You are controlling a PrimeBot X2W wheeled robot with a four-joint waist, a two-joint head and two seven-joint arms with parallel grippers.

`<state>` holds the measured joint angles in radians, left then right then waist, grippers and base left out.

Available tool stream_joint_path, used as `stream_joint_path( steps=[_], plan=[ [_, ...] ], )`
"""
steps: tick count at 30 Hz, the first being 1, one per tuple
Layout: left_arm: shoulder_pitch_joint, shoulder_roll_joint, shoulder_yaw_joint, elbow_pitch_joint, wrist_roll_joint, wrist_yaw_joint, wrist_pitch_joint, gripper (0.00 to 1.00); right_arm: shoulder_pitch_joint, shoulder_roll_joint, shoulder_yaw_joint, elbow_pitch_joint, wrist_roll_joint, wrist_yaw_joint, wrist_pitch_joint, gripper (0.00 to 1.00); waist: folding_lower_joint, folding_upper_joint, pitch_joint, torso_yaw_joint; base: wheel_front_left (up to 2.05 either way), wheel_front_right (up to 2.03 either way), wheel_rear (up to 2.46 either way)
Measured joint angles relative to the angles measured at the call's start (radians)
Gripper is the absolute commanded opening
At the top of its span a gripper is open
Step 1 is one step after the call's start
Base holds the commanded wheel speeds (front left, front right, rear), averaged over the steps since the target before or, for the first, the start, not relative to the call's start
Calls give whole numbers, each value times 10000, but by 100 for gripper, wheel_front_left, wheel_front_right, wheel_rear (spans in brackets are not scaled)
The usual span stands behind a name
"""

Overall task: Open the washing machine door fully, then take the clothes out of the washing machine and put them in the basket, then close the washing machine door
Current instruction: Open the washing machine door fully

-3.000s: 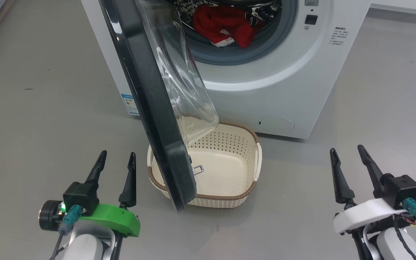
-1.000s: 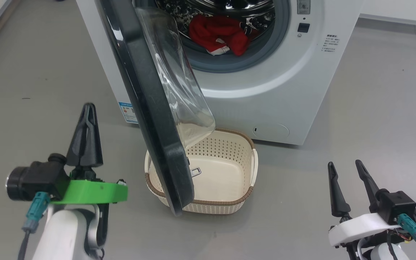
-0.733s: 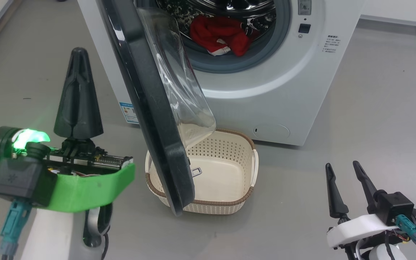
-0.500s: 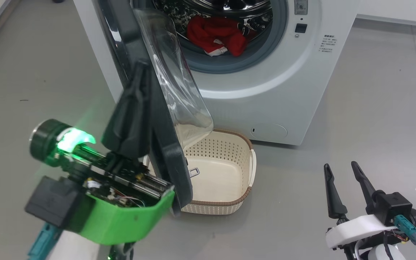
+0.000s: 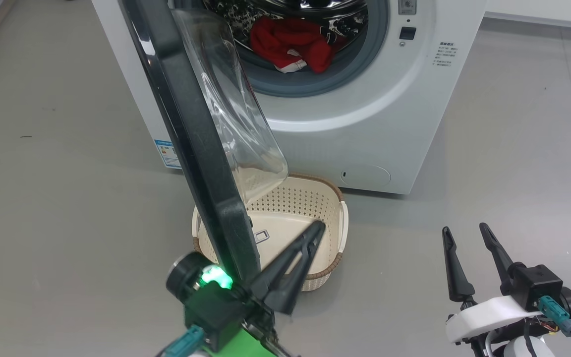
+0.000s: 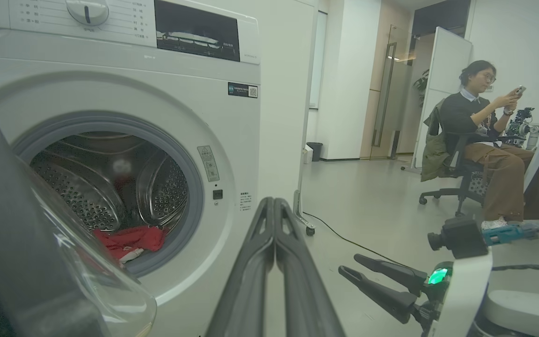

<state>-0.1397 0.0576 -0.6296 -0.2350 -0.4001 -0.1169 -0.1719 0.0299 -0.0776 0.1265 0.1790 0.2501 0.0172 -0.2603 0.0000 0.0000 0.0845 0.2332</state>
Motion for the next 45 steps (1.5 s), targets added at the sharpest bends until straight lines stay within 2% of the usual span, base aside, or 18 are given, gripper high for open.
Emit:
stream_joint_path(
  steps=[4, 11, 14, 21, 27, 45],
  plan=[
    [355, 276, -539, 654, -121, -31, 610, 0, -2, 29, -46, 10, -75, 27, 0, 100, 0, 0, 67, -11, 0, 0, 0],
    [430, 497, -360, 1404, -119, -31, 1005, 0, -8, 77, -125, 27, -142, 115, 0, 100, 0, 0, 156, -13, 0, 0, 0],
    [429, 525, -79, 1616, -102, -8, 1005, 0, -9, 90, -165, 54, -153, 125, -2, 100, 0, 0, 179, -14, 0, 0, 0],
    [413, 535, 426, 1904, 8, 401, 999, 0, -12, 136, -247, 67, -159, 130, -2, 100, 0, 0, 223, -31, 0, 0, 0],
    [381, 533, 663, 2077, 48, 573, 974, 0, -15, 155, -311, 102, -228, 173, -2, 100, 0, 0, 258, -34, 0, 0, 0],
    [377, 362, 752, 2545, 46, 936, 732, 0, -12, 217, -656, 221, -230, 257, -2, 100, 0, 0, 110, 315, 0, 0, 0]
  ],
)
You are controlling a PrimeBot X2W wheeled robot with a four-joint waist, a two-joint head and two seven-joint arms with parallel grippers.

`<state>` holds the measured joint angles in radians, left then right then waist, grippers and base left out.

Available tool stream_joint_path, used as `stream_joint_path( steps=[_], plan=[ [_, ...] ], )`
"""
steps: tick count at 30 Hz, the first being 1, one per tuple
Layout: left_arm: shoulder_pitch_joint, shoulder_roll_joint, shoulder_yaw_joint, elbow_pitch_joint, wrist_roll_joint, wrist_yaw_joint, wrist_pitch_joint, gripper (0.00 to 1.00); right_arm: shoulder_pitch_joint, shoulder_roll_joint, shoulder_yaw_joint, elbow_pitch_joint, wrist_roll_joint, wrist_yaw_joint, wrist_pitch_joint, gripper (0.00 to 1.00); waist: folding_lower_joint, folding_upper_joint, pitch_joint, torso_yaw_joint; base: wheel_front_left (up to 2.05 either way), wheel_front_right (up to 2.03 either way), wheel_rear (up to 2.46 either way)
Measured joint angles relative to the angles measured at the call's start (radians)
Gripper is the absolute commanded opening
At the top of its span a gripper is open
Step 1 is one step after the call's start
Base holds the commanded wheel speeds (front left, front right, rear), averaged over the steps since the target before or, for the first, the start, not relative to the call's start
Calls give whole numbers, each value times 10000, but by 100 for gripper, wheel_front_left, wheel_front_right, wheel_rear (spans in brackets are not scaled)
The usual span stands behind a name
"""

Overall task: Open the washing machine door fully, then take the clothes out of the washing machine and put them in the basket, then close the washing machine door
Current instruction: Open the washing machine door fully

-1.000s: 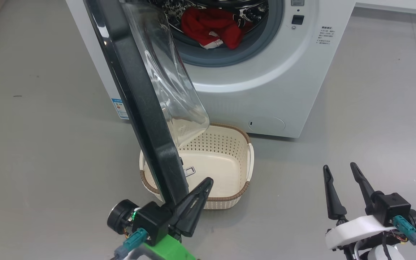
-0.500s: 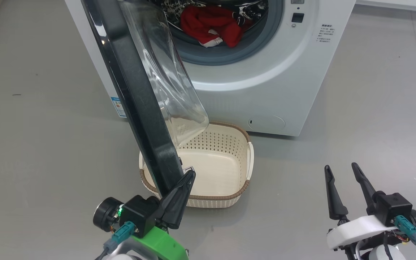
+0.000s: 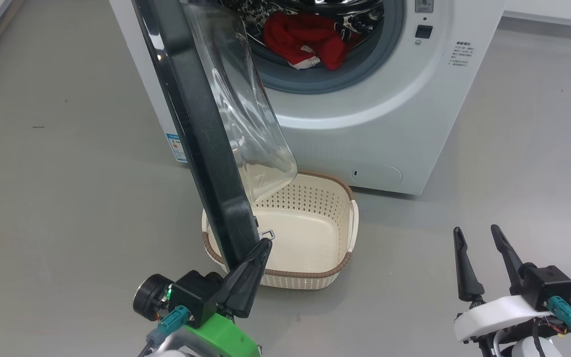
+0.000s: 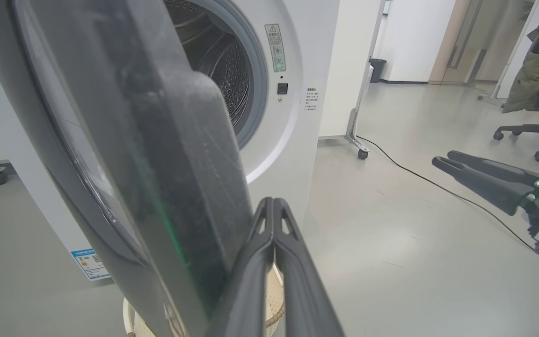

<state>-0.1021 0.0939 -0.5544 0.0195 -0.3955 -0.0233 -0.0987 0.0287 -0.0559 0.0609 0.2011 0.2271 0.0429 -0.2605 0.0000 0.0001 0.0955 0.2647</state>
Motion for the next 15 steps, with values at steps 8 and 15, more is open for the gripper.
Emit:
stream_joint_path(
  steps=[8, 15],
  plan=[
    [27, -33, 35, 107, 8, 113, -59, 0, 7, 21, -58, 2, -71, 82, 0, 100, 0, 0, -154, 380, 0, 0, 0],
    [102, -71, 111, 196, 10, 366, -82, 0, 14, 63, -113, 12, -84, 88, 0, 100, 0, 0, -229, 617, 0, 0, 0]
  ],
)
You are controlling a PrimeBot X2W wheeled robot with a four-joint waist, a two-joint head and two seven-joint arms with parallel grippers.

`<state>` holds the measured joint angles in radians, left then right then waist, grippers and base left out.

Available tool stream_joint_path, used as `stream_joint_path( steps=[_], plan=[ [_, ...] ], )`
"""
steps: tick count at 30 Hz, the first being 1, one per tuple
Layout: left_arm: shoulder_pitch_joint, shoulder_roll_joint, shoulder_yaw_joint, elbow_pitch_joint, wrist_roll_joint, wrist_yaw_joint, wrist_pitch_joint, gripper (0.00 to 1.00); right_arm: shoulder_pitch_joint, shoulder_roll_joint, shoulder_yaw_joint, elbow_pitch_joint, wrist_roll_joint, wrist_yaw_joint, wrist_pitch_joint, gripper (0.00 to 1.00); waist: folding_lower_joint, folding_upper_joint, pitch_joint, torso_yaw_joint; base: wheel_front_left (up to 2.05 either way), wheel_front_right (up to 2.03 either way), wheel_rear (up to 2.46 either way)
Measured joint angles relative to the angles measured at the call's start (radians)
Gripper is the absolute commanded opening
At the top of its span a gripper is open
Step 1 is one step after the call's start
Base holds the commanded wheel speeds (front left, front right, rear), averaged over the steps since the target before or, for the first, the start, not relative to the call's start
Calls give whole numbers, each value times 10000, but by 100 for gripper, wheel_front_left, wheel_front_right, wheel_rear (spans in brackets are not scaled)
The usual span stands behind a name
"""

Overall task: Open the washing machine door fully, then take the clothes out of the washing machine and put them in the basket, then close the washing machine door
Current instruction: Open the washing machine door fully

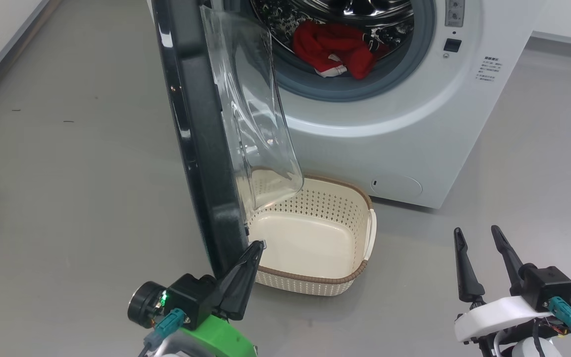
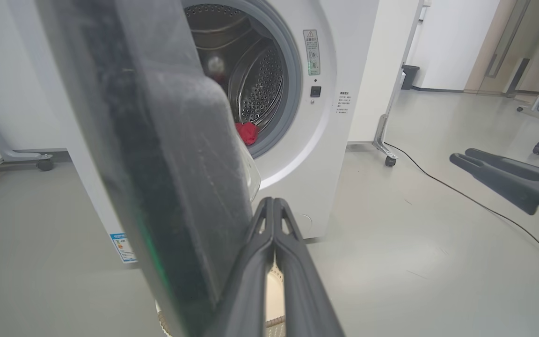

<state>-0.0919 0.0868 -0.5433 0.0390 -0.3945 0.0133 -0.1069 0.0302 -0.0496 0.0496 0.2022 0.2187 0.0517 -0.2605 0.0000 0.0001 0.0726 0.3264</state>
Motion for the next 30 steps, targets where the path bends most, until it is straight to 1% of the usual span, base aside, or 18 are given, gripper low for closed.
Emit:
stream_joint_path(
  steps=[6, 11, 13, 18, 24, 30],
  plan=[
    [163, 2, 290, 138, 0, 349, 0, 0, 6, 13, -44, 6, -2, 2, 2, 100, 0, 0, -13, 212, 0, 0, 0],
    [233, 4, 527, 176, 0, 445, -15, 0, 6, 21, -59, 4, -15, 35, 2, 100, 0, -1, 22, 369, 0, 0, 0],
    [289, -4, 631, 186, -8, 529, -92, 0, 5, 29, -61, 4, -17, 84, 0, 100, 0, 0, 44, 422, 0, 0, 0],
    [409, 42, 1064, 330, -10, 731, -190, 0, 3, 42, -48, 8, -107, 86, 0, 100, 0, 0, 84, 471, 0, 0, 0],
    [422, 98, 1563, 516, -10, 802, -313, 0, -3, 46, -46, 8, -107, 88, 0, 100, 0, 0, 137, 472, 0, 0, 0],
    [437, 205, 2357, 690, -107, 895, -533, 0, -7, 48, -52, 6, -107, 90, 0, 100, 0, 0, 218, 424, 0, 0, 0]
  ],
)
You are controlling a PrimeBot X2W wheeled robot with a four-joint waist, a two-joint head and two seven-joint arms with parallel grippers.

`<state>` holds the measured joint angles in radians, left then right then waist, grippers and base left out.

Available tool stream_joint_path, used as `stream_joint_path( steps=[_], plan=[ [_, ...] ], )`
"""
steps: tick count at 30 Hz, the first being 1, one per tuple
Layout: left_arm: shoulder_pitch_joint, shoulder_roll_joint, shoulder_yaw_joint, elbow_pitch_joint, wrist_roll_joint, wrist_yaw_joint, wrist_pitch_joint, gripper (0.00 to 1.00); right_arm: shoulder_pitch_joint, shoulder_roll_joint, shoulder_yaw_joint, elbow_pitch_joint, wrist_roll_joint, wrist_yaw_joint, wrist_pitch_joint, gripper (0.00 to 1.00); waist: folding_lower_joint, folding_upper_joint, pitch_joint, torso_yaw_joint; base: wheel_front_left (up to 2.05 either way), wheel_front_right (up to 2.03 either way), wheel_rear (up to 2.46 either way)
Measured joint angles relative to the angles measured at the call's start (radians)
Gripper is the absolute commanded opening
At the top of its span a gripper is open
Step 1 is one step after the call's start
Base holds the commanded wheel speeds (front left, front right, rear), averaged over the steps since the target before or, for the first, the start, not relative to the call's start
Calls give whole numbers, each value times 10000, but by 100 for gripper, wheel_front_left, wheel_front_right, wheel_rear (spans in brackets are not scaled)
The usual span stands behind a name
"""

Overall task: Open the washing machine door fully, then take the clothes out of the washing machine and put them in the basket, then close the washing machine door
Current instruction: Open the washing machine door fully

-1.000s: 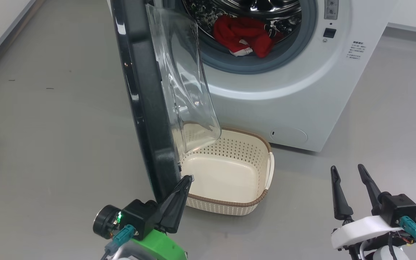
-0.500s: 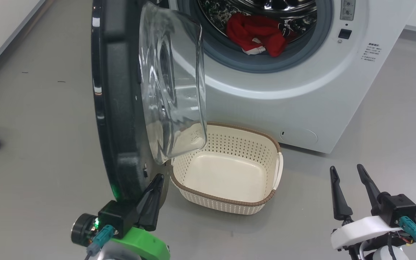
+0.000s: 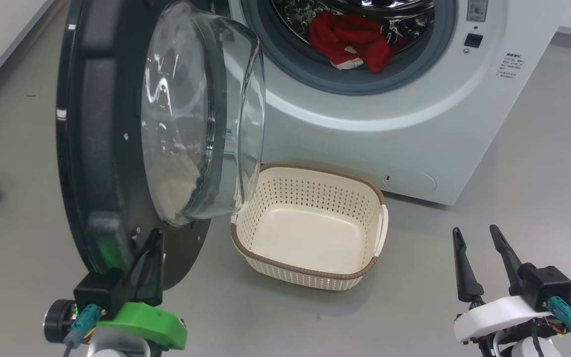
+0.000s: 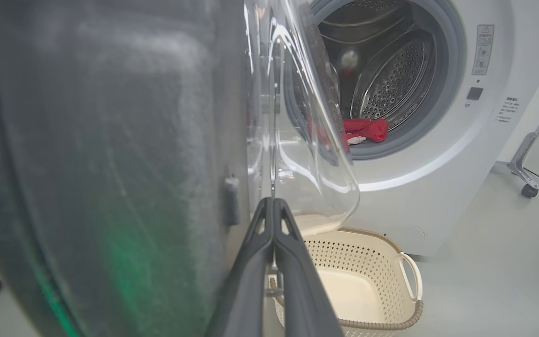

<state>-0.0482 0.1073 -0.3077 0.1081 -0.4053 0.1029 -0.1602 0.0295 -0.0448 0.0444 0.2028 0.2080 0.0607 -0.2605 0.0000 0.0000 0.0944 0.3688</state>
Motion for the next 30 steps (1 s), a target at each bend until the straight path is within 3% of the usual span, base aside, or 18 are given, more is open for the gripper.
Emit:
stream_joint_path(
  steps=[13, 30],
  plan=[
    [-31, 58, 1776, 552, -456, 61, -451, 0, -143, 8, -42, -12, -79, 0, 0, 100, 0, 0, 278, -192, 0, 0, 0],
    [-598, 577, 3499, 1755, -583, 77, -690, 0, -322, 13, -31, 0, -171, 88, 0, 100, 0, 0, 474, -472, 0, 0, 0]
  ],
)
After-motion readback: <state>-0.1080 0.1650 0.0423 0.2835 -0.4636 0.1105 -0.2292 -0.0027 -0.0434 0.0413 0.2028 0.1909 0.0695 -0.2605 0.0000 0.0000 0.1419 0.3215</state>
